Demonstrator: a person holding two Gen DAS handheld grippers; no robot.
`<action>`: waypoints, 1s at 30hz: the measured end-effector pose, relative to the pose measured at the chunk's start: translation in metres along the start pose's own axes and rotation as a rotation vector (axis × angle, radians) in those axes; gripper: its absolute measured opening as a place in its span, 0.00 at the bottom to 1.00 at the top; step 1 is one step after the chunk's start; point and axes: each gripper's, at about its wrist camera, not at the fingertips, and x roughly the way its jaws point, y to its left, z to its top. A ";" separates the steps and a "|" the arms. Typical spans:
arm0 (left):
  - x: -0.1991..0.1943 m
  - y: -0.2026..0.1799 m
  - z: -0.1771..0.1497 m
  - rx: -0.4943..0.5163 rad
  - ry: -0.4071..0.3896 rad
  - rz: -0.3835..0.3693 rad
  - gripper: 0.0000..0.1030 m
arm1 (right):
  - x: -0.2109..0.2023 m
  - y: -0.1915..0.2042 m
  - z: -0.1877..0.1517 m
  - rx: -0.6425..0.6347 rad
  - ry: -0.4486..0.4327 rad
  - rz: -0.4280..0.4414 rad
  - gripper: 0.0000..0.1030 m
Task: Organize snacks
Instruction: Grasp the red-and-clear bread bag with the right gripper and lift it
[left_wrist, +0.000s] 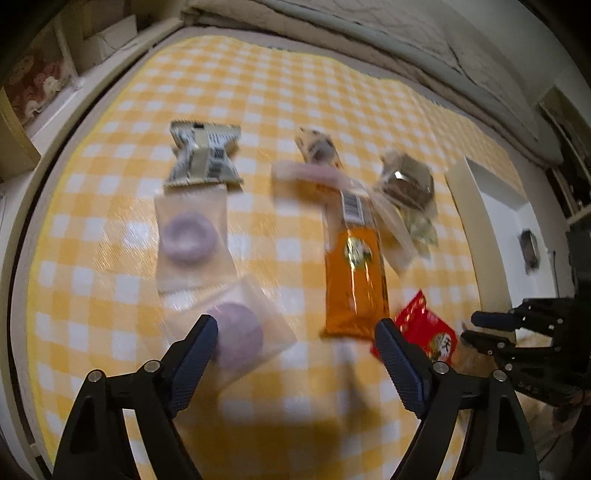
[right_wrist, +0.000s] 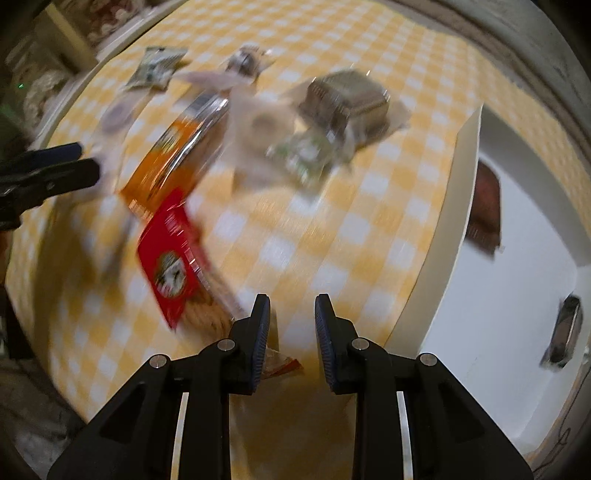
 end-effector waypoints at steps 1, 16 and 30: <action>0.000 0.000 -0.003 0.011 0.009 -0.009 0.82 | -0.001 0.001 -0.004 -0.005 0.002 0.005 0.25; -0.035 0.024 -0.015 -0.014 -0.111 0.006 1.00 | -0.021 0.053 -0.015 -0.283 -0.142 0.023 0.76; -0.001 0.031 0.008 -0.039 -0.082 -0.065 1.00 | 0.018 0.060 -0.005 -0.401 -0.051 -0.032 0.55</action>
